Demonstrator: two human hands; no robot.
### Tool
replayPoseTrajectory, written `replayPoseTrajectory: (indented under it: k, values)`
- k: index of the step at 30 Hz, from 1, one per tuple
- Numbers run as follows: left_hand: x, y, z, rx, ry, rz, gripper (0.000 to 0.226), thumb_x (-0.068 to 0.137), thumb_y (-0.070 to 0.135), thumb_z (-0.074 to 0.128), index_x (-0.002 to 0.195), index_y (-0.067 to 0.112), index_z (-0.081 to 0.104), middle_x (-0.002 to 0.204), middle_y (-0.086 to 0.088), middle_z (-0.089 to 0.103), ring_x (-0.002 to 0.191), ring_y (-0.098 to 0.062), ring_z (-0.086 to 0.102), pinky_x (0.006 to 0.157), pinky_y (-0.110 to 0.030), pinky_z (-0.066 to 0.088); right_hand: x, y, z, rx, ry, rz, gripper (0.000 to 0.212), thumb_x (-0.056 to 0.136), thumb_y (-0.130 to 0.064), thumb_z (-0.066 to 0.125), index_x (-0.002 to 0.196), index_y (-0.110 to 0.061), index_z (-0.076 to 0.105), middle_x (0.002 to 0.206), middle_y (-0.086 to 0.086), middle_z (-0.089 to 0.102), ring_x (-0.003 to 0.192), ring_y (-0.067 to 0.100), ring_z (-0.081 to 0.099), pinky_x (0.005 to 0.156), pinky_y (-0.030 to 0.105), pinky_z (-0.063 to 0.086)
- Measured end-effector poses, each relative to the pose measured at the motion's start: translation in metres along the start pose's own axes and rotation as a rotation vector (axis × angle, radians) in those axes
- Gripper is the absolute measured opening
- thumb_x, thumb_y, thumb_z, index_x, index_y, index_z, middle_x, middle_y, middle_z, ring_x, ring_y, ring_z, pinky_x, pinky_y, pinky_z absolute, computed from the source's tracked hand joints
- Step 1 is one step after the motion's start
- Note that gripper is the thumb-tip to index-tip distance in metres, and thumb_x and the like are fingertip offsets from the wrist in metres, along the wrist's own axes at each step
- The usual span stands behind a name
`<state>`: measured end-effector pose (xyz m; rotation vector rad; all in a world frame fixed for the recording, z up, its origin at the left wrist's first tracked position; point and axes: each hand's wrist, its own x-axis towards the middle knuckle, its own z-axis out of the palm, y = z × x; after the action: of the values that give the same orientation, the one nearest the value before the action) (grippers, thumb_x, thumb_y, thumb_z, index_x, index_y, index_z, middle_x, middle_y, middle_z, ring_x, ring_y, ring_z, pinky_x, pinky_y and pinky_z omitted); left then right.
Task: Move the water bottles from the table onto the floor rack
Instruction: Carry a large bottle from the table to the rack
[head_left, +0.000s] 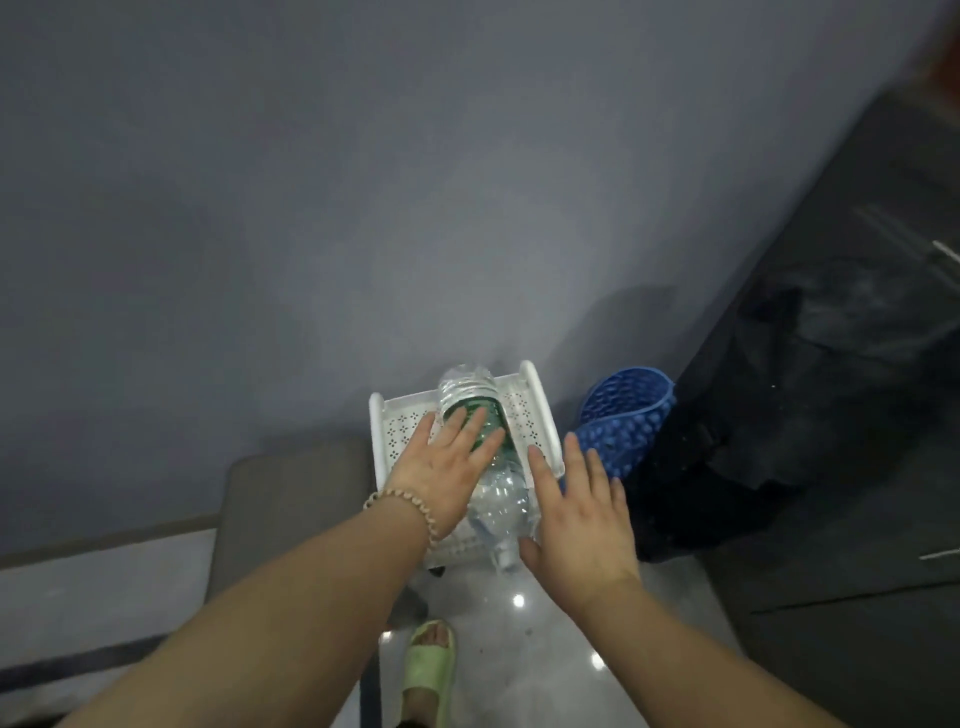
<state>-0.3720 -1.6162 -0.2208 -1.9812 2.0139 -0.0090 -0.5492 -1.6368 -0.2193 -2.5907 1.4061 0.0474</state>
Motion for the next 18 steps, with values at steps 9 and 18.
replayPoseTrajectory:
  k: [9, 18]
  values:
    - [-0.140, 0.055, -0.082, 0.001, 0.232, -0.232, 0.084, 0.088, 0.034, 0.049, 0.146, 0.022, -0.011, 0.158, -0.008, -0.006, 0.144, -0.025, -0.004, 0.113, -0.048, -0.004, -0.099, -0.009, -0.070, -0.070, 0.161, -0.270, 0.091, 0.085, -0.049, 0.052, 0.147, -0.028, -0.011, 0.157, 0.012, -0.012, 0.143, 0.029, -0.011, 0.113, 0.050, -0.005]
    - [-0.340, 0.052, -0.123, 0.041, 0.307, -0.608, 0.085, 0.087, 0.035, 0.050, 0.146, 0.024, -0.010, 0.158, -0.006, -0.004, 0.144, -0.023, -0.003, 0.113, -0.047, -0.004, -0.204, -0.114, -0.115, -0.022, 0.326, -0.568, 0.091, 0.069, -0.035, 0.075, 0.146, -0.018, 0.029, 0.153, 0.018, 0.024, 0.141, 0.033, 0.019, 0.111, 0.054, 0.013]
